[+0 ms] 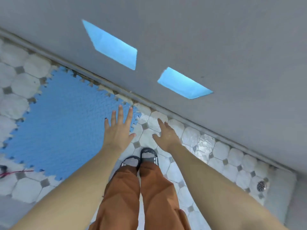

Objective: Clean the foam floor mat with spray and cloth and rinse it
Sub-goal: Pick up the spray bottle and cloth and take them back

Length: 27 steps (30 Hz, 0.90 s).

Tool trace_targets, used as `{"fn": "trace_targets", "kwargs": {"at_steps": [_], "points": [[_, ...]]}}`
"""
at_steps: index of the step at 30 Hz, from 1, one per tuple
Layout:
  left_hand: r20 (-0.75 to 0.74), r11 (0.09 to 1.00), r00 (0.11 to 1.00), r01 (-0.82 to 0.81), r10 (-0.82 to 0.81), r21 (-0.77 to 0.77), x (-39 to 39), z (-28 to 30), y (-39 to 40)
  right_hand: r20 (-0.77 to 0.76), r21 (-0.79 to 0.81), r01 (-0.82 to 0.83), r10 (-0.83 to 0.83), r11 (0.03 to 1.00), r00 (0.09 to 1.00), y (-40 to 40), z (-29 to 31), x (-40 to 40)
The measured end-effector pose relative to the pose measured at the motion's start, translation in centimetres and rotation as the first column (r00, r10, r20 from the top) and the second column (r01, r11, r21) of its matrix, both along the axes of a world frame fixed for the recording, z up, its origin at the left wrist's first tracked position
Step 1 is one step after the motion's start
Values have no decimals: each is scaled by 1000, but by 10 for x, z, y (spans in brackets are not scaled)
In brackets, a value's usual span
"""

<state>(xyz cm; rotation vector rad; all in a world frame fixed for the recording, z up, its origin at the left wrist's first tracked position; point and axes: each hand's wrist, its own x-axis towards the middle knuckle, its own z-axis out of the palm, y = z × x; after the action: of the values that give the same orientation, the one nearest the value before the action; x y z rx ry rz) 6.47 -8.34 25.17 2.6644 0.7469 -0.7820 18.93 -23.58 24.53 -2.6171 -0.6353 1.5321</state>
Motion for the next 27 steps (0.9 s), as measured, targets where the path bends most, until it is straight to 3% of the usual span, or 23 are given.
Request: {"fn": "trace_targets", "kwargs": {"at_steps": [4, 7, 11, 14, 18, 23, 27], "points": [[-15, 967, 967, 253, -253, 27, 41, -23, -12, 14, -116, 281, -282, 953, 959, -45, -19, 14], [-37, 907, 907, 420, -420, 0, 59, -23, -48, 19, -146, 532, -536, 834, 844, -111, -17, 3], [-4, 789, 789, 615, -615, -11, 72, -31, -122, 42, -95, 836, -837, 541, 546, -216, -15, -40], [-12, 669, 669, 742, -743, -51, 71, -40, -190, 43, -45, 964, -964, 262, 264, -293, -12, -85], [45, 473, 476, 879, -879, -50, 43, -46, -305, 93, 28, 998, -994, -53, -55, -400, -10, -174], [38, 275, 278, 958, -960, -78, -17, -45, -425, 132, 70, 901, -891, -428, -434, -487, -13, -307], [5, 130, 131, 988, -991, -79, -84, -56, -508, 109, 43, 760, -754, -648, -648, -521, -30, -414]]}}
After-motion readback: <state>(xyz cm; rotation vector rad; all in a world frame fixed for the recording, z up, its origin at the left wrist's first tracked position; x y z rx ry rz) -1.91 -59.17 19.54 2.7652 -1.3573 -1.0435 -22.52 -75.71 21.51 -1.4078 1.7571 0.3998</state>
